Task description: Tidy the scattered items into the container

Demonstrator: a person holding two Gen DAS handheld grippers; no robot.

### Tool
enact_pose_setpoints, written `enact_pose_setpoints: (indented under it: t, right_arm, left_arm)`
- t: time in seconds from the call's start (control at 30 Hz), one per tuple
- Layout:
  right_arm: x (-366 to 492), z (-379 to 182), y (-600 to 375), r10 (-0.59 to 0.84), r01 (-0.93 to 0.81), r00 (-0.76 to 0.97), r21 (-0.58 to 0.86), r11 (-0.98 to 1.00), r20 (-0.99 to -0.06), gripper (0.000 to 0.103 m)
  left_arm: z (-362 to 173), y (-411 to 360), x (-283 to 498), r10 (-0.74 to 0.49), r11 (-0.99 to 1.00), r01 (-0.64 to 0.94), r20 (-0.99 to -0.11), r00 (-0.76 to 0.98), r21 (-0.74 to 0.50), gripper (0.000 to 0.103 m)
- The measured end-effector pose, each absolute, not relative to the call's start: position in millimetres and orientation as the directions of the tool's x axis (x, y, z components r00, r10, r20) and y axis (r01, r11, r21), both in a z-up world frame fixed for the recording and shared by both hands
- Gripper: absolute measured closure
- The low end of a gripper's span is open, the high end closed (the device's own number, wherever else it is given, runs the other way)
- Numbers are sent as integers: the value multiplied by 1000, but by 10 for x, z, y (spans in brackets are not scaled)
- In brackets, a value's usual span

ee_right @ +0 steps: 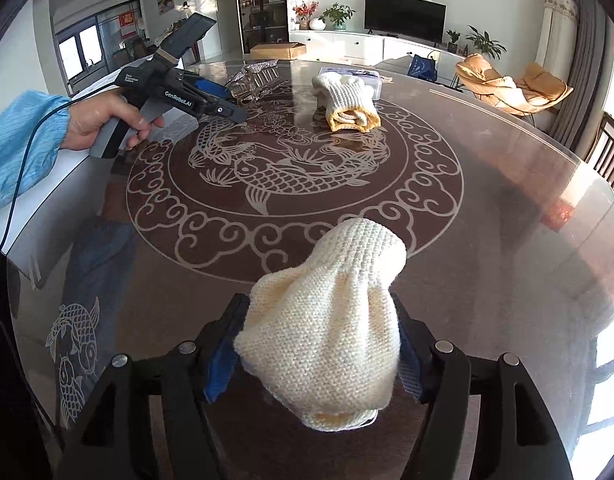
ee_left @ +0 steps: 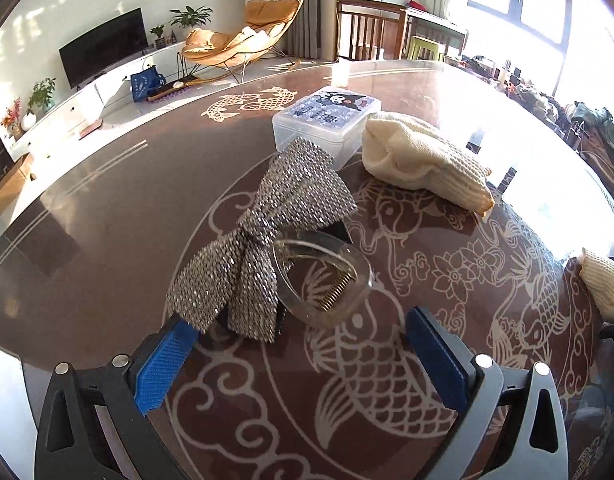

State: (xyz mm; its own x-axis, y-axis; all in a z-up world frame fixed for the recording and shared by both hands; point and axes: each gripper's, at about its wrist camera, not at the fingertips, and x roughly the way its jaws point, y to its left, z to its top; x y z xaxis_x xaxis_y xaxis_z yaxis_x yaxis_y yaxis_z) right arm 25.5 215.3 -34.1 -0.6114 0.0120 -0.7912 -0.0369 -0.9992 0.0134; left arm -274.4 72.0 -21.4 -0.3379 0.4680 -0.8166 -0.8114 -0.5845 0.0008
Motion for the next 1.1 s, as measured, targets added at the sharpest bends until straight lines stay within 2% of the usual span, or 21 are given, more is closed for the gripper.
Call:
enact_pose_setpoints:
  t: [0.23, 0.27, 0.3, 0.4, 0.47, 0.67, 0.83, 0.9, 0.93, 1.0, 1.03, 1.1]
  right_arm:
    - [265, -336, 2165, -1, -33, -614, 27, -999, -790, 31]
    - [268, -335, 2170, -4, -33, -614, 31, -999, -789, 31]
    - [268, -334, 2176, -7, -33, -615, 35, -999, -788, 31]
    - [272, -330, 2192, -18, -33, -618, 48, -998, -786, 31]
    - [274, -329, 2201, -24, -33, -619, 56, -998, -785, 31]
    - [268, -331, 2204, -23, -33, -619, 55, -998, -785, 31]
    - [264, -331, 2179, -7, -33, -615, 35, -999, -788, 32]
    - [258, -334, 2160, 3, -31, -612, 21, -999, -791, 31]
    - [253, -337, 2145, 10, -30, -610, 11, -1000, -793, 30]
    - [248, -345, 2118, 24, -28, -605, -9, -1000, -796, 25]
    - [247, -348, 2127, 25, -32, -604, -8, -999, -797, 24]
    - [248, -353, 2149, 20, -34, -603, 0, -999, -797, 23]
  left_arm:
    - [-184, 950, -3002, 457, -599, -801, -815, -357, 15, 0]
    - [-170, 967, -2965, 470, -587, -810, -807, -356, 15, 8]
    - [-151, 979, -2924, 486, -580, -814, -799, -354, 8, 24]
    - [-122, 1001, -2772, 488, -606, -795, -788, -375, 3, 44]
    - [-107, 997, -2617, 480, -626, -779, -786, -390, 4, 51]
    - [-117, 741, -1735, 424, -740, -672, -785, -451, -14, 52]
    - [-140, 532, -820, 386, -781, -624, -785, -484, 1, 51]
    - [-148, 532, -692, 370, -803, -596, -785, -497, -1, 47]
    - [-157, 545, -690, 368, -811, -584, -786, -497, -11, 43]
    - [-199, 630, -764, 353, -829, -558, -801, -483, -29, 4]
    - [-225, 703, -819, 337, -839, -544, -811, -479, -27, 0]
    - [-238, 861, -956, 314, -857, -515, -816, -485, -24, 0]
